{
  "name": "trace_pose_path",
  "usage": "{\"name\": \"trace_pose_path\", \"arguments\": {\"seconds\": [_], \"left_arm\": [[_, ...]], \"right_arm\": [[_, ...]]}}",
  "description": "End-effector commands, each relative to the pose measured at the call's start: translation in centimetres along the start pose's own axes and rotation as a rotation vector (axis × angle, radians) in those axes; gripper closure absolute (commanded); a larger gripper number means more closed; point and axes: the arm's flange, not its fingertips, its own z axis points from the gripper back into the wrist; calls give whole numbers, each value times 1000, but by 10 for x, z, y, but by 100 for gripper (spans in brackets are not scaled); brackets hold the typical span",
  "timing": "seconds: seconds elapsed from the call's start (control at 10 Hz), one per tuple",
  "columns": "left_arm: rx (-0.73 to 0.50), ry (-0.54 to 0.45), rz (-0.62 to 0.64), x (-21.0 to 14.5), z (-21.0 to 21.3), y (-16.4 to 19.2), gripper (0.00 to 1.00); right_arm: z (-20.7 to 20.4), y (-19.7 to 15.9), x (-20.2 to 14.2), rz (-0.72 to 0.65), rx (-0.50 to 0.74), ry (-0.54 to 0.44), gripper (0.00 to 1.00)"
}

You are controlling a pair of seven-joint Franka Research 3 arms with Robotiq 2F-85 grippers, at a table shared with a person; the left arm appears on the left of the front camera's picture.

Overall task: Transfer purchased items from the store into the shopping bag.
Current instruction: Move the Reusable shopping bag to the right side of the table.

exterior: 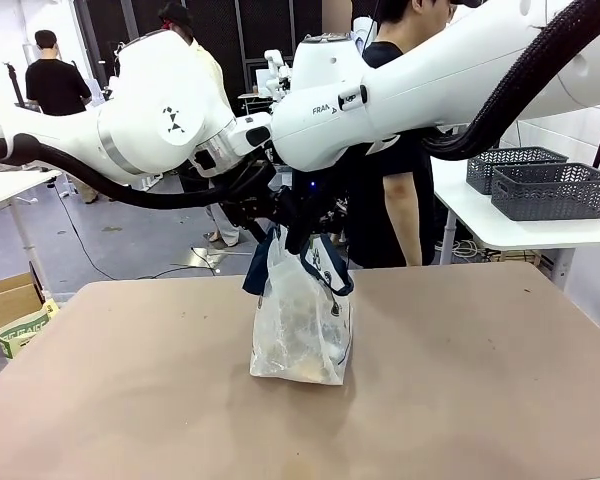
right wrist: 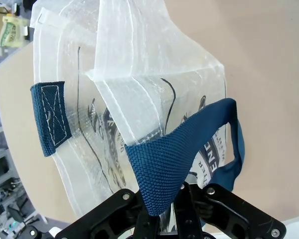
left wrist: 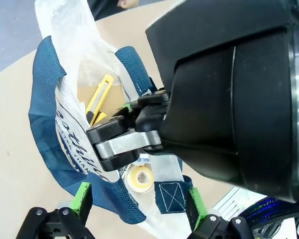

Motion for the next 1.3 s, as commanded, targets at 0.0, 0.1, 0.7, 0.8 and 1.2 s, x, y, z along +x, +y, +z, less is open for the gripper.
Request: {"name": "trace_pose_path", "arguments": {"seconds": [0.0,0.1,0.7,0.8,1.2], "left_arm": [[19,58,-85,-6,-12,-9,17],[18,58,-86,-6,-11,-9,36],[21,48,-92,-8,-8,-10,100],[26,41,-90,-7,-6,-9,100],[-4,0,-99,-6,10,-7,60]], "right_arm": [[5,-2,-1,2,38,-7,100],[6,-2,-1,2,38,-8,100],[8,-2,-2,4,35,-15,100],[8,-1,-2,7,34,-14,100],[6,-1,-1,12,29,-7,100]]}}
